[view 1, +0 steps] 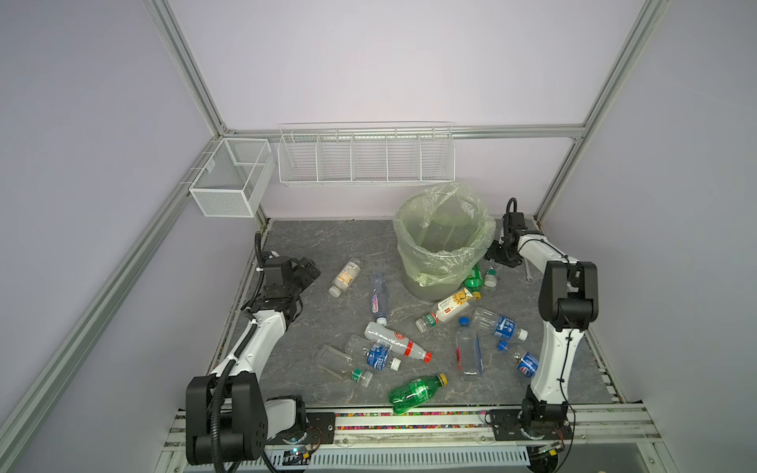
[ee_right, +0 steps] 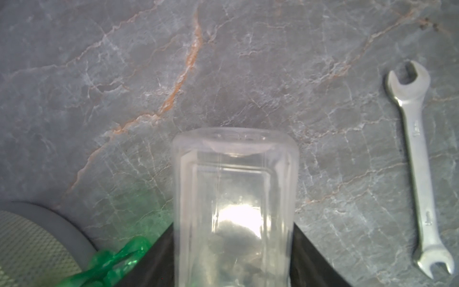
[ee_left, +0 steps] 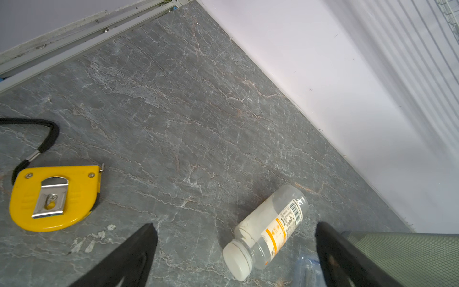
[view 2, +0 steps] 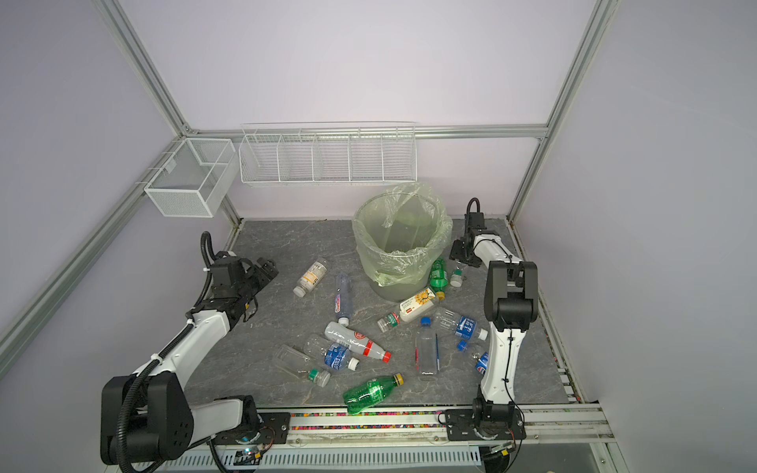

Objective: Throw the plastic bottles in the bin
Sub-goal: 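Lift the clear square bottle with the right gripper toward the bin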

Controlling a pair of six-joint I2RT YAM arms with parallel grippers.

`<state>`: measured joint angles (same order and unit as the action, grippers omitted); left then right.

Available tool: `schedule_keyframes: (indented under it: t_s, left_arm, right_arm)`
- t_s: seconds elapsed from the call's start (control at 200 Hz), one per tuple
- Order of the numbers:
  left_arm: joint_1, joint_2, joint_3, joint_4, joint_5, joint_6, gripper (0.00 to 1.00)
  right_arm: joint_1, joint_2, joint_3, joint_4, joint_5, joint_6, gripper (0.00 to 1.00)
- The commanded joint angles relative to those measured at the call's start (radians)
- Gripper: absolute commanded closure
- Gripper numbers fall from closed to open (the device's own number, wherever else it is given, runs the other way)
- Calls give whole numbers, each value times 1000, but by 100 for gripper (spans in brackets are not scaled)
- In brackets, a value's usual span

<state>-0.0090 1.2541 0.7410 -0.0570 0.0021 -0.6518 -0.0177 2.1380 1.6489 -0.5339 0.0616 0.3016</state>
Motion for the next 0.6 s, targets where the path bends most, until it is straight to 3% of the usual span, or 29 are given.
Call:
schedule_keyframes:
  t_s: [0.0, 0.155, 0.595]
  left_arm:
    - [-5, 11, -12, 9, 15, -18, 1]
    - [-5, 7, -11, 12, 17, -13, 1]
    - [-5, 44, 10, 2, 6, -1, 1]
  right_arm:
    - [-11, -15, -31, 14, 0, -1, 43]
    - [-26, -74, -96, 39, -8, 8, 54]
    - [-54, -284, -208, 48, -27, -2, 57]
